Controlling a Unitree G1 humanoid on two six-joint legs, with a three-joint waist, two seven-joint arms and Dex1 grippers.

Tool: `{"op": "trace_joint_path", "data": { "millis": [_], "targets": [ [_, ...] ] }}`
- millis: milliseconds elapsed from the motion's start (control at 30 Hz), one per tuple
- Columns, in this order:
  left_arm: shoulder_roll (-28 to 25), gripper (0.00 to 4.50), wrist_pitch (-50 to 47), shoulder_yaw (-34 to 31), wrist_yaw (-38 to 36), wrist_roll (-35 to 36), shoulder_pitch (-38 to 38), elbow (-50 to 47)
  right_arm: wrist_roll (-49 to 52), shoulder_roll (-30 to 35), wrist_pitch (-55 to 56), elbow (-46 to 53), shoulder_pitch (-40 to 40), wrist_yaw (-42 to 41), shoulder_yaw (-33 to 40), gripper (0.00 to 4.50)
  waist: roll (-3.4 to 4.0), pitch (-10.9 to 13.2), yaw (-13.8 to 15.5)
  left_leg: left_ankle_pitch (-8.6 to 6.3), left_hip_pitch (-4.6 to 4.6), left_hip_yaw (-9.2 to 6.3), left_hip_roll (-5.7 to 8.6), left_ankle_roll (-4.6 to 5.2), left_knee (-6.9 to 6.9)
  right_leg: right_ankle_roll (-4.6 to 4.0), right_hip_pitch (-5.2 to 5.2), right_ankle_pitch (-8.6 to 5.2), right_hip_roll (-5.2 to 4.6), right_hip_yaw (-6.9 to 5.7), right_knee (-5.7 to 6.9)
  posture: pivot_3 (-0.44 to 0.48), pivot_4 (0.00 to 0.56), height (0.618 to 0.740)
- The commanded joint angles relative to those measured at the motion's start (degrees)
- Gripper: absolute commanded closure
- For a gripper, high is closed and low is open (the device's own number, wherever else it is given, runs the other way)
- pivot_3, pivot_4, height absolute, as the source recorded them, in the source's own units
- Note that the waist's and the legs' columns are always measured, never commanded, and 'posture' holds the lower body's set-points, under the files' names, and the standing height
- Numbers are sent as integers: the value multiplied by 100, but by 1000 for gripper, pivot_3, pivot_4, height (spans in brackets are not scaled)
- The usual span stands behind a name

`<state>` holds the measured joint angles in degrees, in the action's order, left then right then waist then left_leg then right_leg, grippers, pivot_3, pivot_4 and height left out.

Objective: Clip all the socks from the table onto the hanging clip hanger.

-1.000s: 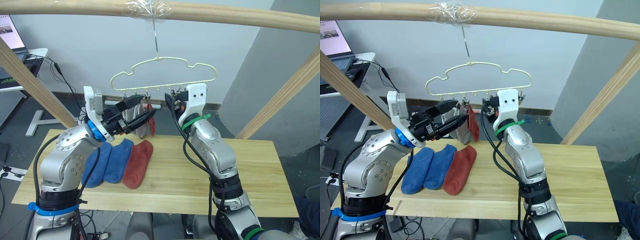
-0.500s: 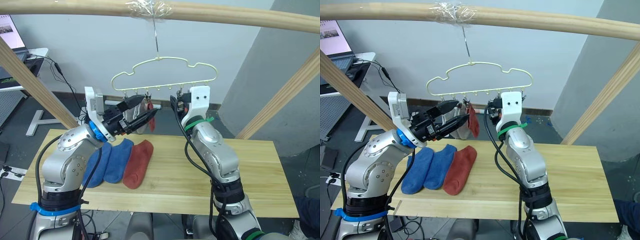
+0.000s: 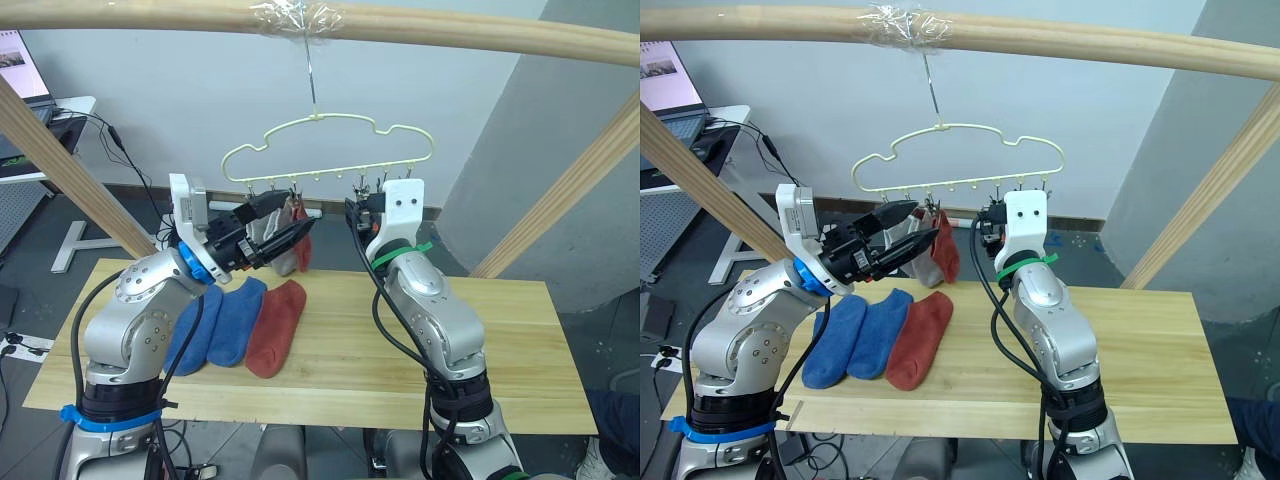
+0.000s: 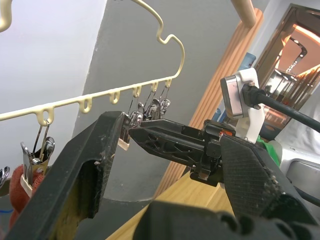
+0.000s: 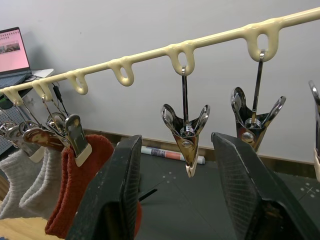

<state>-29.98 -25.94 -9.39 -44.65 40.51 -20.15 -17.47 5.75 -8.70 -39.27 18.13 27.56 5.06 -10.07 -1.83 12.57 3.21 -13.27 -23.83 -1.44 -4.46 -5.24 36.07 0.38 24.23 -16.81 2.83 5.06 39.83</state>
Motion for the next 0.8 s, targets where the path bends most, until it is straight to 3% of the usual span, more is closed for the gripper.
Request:
{"op": "trace_joint_path", "data": {
  "millis": [33, 800],
  "targets": [
    [18, 981, 91, -93, -49, 107, -2, -180, -9, -131, 161, 44, 165, 11, 56, 2194, 0, 0, 0, 0, 0, 0, 0, 0, 0, 0, 0, 0, 0, 0, 0, 240, 208, 740],
    [-67, 981, 32, -198, -97, 189, -66, -111, 46, -251, 465, -536, 657, 21, 171, 2194, 0, 0, 3, 0, -1, 0, 0, 0, 0, -7, 0, 4, 0, -1, 1, 253, 208, 740]
  ]
}}
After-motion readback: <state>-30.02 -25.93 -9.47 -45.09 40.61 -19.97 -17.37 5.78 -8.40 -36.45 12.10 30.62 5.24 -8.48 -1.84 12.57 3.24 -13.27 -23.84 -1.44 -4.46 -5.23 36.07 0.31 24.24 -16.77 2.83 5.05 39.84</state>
